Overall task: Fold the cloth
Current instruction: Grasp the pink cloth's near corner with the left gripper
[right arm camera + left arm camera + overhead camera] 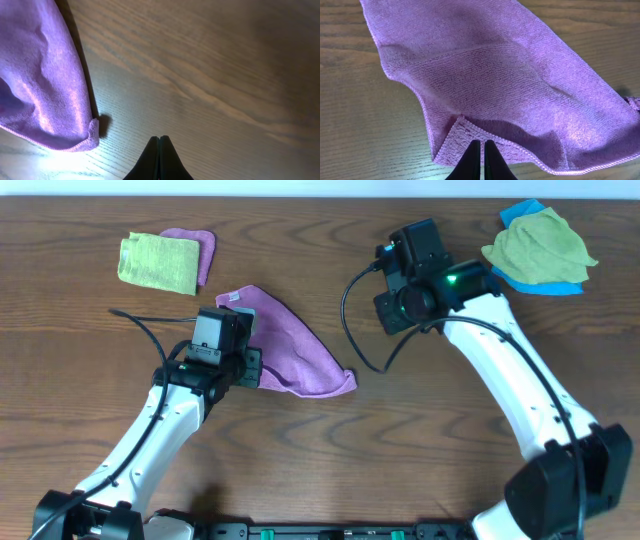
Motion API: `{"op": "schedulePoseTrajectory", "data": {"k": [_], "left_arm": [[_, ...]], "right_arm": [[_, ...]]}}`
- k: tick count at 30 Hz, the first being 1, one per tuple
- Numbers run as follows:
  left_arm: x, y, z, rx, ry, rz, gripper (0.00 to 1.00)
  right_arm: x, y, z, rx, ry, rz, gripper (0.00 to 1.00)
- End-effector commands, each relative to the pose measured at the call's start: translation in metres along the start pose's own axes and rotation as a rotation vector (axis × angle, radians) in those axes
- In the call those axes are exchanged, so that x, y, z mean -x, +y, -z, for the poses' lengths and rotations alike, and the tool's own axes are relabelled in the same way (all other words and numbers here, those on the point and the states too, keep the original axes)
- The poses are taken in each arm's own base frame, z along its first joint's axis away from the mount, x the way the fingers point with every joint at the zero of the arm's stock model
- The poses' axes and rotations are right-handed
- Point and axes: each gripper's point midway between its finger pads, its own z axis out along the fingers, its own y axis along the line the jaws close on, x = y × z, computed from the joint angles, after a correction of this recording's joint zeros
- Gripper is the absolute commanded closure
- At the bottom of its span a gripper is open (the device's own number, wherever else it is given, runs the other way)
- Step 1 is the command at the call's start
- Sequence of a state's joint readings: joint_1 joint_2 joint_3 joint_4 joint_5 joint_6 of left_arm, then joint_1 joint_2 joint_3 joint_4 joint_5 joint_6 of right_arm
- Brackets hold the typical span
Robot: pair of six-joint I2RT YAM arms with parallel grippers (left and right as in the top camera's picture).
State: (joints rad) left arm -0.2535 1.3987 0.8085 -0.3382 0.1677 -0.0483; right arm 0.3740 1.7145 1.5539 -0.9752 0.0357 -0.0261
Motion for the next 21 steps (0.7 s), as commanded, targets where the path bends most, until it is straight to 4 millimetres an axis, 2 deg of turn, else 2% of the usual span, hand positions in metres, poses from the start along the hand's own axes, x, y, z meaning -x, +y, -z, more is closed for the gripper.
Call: {"op": "schedulePoseTrajectory", "data": {"k": [1, 4, 8, 12, 15, 21], "left_arm": [[0.003, 0.002, 0.002, 0.02, -0.002, 0.001, 0.94], [0.003, 0.0, 0.002, 0.005, -0.004, 0.001, 0.94], [-0.005, -0.002, 0.001, -0.004, 0.031, -0.024, 0.94], [-0.006, -0.002, -0.002, -0.008, 0.039, -0.06, 0.94], [-0.009, -0.003, -0.006, -0.015, 0.054, -0.062, 0.94], [-0.015, -0.019, -0.031, -0.099, 0.087, -0.079, 0.94]], "right_arm": [[0.009, -0.008, 0.026, -0.031, -0.074, -0.031, 0.98], [0.011, -0.009, 0.03, -0.032, -0.09, -0.026, 0.99], [0.007, -0.002, 0.025, -0.003, -0.078, -0.008, 0.99], [0.005, 0.022, 0.02, 0.102, -0.083, 0.085, 0.98], [0.0, 0.032, 0.012, 0.117, -0.074, 0.105, 0.98], [-0.019, 0.065, -0.007, 0.203, -0.046, 0.165, 0.99]]}}
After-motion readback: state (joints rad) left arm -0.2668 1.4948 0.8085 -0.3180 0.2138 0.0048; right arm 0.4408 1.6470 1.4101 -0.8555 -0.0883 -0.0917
